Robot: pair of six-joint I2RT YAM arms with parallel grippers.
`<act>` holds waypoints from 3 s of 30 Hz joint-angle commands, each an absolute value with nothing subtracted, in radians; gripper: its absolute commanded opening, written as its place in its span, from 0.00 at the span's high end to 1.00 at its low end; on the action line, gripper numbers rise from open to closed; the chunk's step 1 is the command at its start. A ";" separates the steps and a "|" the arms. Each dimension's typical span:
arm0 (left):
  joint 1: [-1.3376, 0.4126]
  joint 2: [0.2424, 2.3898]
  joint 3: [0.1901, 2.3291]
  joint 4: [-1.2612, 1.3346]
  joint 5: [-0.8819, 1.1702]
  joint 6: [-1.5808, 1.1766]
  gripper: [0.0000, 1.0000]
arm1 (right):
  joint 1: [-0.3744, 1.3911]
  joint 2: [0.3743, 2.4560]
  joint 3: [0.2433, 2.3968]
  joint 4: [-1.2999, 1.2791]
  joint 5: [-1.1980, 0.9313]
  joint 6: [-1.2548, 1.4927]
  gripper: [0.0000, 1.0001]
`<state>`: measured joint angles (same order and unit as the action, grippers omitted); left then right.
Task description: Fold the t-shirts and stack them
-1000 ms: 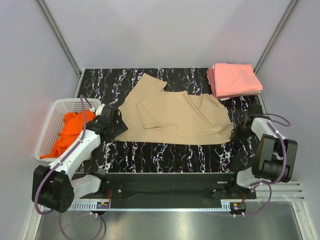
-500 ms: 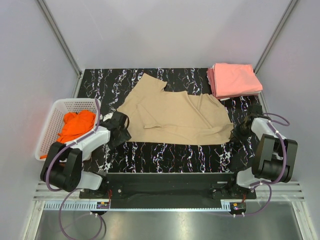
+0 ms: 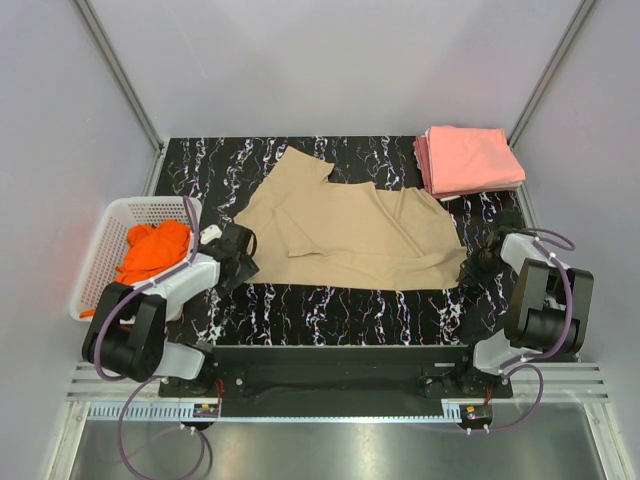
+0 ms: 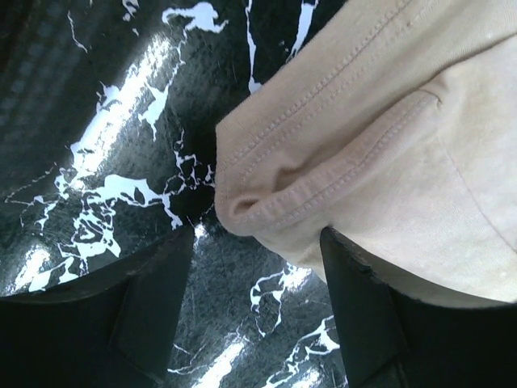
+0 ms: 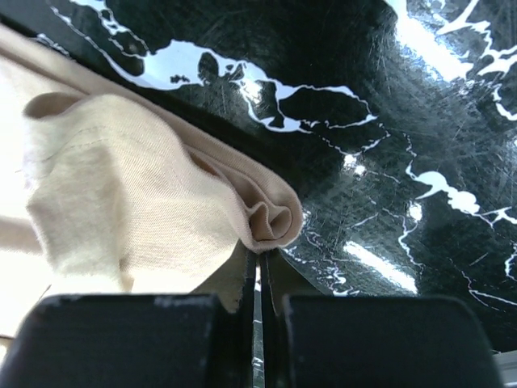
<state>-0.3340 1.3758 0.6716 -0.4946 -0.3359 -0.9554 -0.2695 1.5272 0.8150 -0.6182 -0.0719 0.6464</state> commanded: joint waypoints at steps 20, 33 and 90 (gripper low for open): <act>-0.308 1.525 1.050 -0.501 -0.333 -0.822 1.00 | -0.275 1.591 1.047 -0.673 -0.187 0.635 1.00; -0.276 0.956 1.030 -0.772 -0.307 -0.893 1.00 | -0.275 1.267 1.102 -0.877 -0.150 0.647 1.00; -0.155 2.130 1.862 -0.433 0.098 -0.377 0.35 | -0.146 1.174 1.054 -0.673 -0.248 0.517 0.09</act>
<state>-0.1688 2.0403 1.7325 -0.4595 0.0307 -0.4110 -0.1577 1.1790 1.0115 -0.7231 -0.1997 0.5617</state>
